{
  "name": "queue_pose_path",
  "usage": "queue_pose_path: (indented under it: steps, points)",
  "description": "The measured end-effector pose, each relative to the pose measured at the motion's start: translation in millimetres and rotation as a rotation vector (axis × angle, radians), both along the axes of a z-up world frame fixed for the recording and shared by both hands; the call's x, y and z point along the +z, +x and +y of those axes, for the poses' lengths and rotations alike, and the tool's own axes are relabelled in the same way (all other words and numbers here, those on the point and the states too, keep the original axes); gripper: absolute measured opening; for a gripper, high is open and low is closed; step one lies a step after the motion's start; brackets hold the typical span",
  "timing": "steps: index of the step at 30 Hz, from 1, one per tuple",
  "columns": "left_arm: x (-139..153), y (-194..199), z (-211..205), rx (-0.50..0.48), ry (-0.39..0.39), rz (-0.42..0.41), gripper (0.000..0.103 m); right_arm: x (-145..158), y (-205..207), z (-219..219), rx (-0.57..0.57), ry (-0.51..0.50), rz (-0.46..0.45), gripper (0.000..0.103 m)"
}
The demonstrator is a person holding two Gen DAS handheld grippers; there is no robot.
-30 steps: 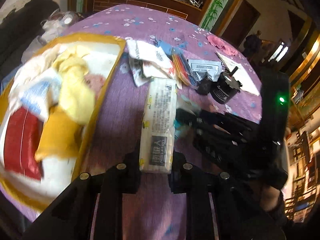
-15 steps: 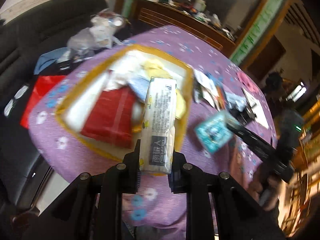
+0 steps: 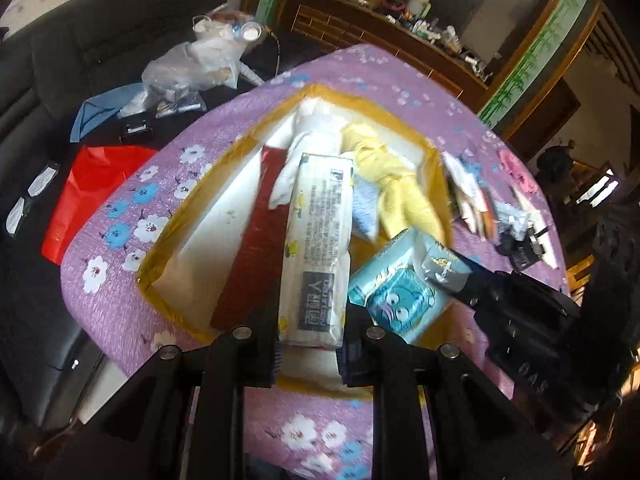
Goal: Organize soft objects
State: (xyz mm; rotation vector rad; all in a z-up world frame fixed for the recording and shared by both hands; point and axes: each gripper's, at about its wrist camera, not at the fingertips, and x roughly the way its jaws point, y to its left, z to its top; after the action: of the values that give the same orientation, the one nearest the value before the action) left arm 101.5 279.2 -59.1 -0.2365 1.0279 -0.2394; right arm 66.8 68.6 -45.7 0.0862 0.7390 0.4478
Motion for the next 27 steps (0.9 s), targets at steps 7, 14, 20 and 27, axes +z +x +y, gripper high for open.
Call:
queue_pose_path:
  steps: [7, 14, 20, 27]
  points:
    - [-2.1, 1.0, 12.7, 0.008, -0.128, -0.001, 0.063, 5.4, -1.6, 6.2, -0.02, 0.016, -0.034, 0.066]
    - [25.4, -28.2, 10.4, 0.086, -0.031, -0.119, 0.069, 1.5, -46.8, -49.3, -0.081, 0.111, -0.056, 0.072]
    - [46.9, -48.7, -25.4, 0.053, 0.042, -0.191, 0.069, -16.2, -64.3, -107.0, -0.171, 0.173, -0.025, 0.072]
    - [51.9, -51.1, -76.5, -0.078, -0.023, -0.174, 0.069, -15.6, -59.1, -169.1, -0.29, 0.229, 0.023, 0.072]
